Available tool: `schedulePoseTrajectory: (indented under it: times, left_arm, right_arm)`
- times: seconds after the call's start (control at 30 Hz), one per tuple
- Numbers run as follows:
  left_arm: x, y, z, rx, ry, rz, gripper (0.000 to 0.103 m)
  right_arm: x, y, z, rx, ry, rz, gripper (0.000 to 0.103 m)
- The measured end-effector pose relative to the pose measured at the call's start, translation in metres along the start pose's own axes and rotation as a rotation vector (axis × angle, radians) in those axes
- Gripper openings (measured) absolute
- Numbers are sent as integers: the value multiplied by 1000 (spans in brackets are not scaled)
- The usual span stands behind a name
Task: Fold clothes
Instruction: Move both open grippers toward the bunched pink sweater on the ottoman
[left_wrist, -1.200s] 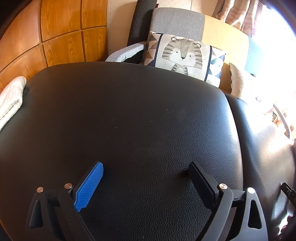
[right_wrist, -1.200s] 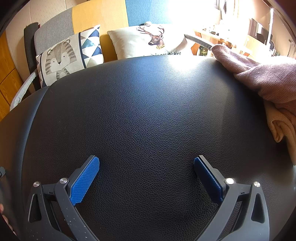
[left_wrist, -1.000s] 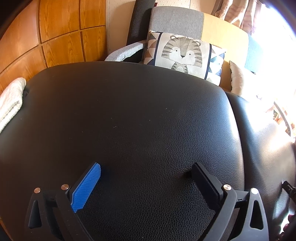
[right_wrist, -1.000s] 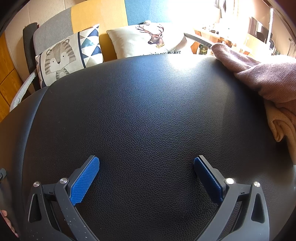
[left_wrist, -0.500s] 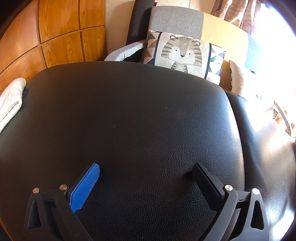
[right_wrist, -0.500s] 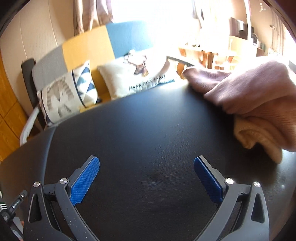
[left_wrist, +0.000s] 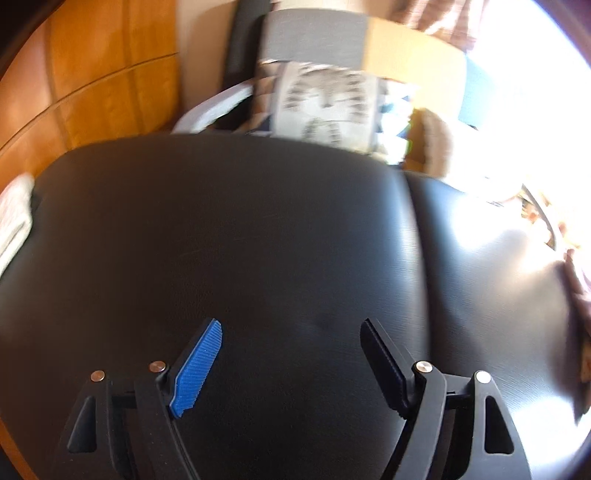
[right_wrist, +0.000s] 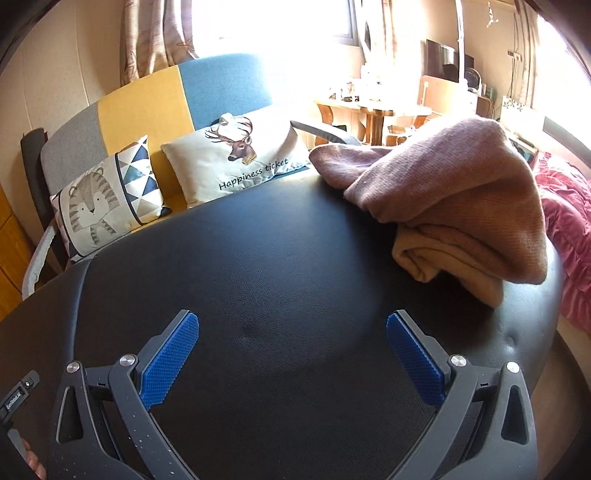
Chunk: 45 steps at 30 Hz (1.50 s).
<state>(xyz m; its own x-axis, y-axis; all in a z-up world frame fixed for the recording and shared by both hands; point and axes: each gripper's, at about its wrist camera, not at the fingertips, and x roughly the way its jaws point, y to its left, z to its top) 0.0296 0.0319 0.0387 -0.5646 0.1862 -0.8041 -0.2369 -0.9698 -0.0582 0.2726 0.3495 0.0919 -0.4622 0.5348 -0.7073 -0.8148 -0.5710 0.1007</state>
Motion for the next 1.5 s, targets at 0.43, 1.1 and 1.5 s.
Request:
schedulePoseTrajectory:
  times: [0.43,1.1,1.5]
  left_arm:
    - [-85,-140,-15,390,-115,-173,79]
    - [-102,-173,-20,423,-79,-240,79]
    - [-109,-179,-31,488,-97,-238,79]
  right_arm:
    - [-34,-41,1,79,-59,-86,103]
    - [-38,-60,-3,119,-35,-115,103]
    - [-37,-64,3,111,-35,-130,103]
